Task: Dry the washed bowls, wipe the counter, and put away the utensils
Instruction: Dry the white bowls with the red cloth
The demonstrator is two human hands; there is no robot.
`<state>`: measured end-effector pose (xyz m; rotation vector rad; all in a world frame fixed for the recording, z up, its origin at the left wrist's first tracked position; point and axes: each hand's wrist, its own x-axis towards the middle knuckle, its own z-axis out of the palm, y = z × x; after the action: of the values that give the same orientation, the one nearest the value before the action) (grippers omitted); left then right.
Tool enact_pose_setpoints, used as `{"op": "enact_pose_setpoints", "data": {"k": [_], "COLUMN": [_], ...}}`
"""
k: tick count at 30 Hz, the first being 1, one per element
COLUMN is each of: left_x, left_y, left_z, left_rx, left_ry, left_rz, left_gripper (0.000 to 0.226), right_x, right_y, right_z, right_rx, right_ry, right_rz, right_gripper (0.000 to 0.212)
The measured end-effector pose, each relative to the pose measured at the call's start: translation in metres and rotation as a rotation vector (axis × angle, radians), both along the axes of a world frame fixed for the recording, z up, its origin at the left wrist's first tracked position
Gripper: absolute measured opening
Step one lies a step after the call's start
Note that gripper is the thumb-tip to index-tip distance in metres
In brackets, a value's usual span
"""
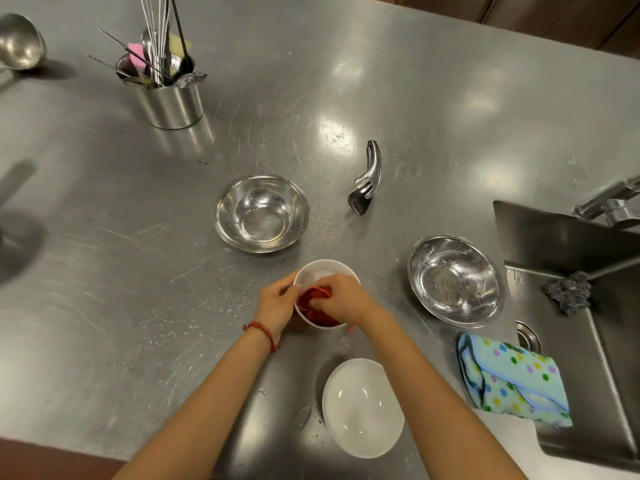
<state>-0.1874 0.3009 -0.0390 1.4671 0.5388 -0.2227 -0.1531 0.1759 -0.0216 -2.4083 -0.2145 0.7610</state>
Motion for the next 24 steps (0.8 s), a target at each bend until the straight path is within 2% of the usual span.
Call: {"op": "enact_pose_setpoints", "data": {"k": [3, 7, 10, 16, 19, 21, 24], "left_x": [-0.001, -0.015, -0.023, -0.016, -0.013, -0.008, 0.000], "left_y": [0.002, -0.004, -0.014, -0.007, -0.004, 0.001, 0.008], "left_z": [0.001, -0.003, -0.004, -0.002, -0.002, -0.001, 0.009], "left_rx": [-0.013, -0.049, -0.074, -0.047, -0.013, 0.123, 0.409], "left_ry": [0.041, 0.134, 0.122, 0.109, 0.149, 0.130, -0.045], "left_rz": [0.021, 0.125, 0.153, 0.101, 0.080, 0.068, -0.003], "left_gripper": [0.031, 0.024, 0.020, 0.026, 0.028, 0.037, 0.043], "right_x": [0.002, -0.004, -0.010, -0.007, -0.008, -0.013, -0.023], "right_y": [-0.005, -0.002, 0.008, 0.003, -0.004, -0.011, -0.027], "right_z": [0.003, 0.003, -0.002, 0.002, 0.011, 0.017, 0.026], "right_rx": [0.021, 0.087, 0.057, 0.030, 0.104, 0.188, 0.406], "right_ry": [0.017, -0.152, -0.206, -0.042, -0.041, -0.080, -0.069], "right_rz": [-0.002, -0.166, -0.172, -0.036, -0.071, -0.190, -0.414], "right_gripper": [0.029, 0.028, 0.029, 0.031, 0.029, 0.027, 0.022]}}
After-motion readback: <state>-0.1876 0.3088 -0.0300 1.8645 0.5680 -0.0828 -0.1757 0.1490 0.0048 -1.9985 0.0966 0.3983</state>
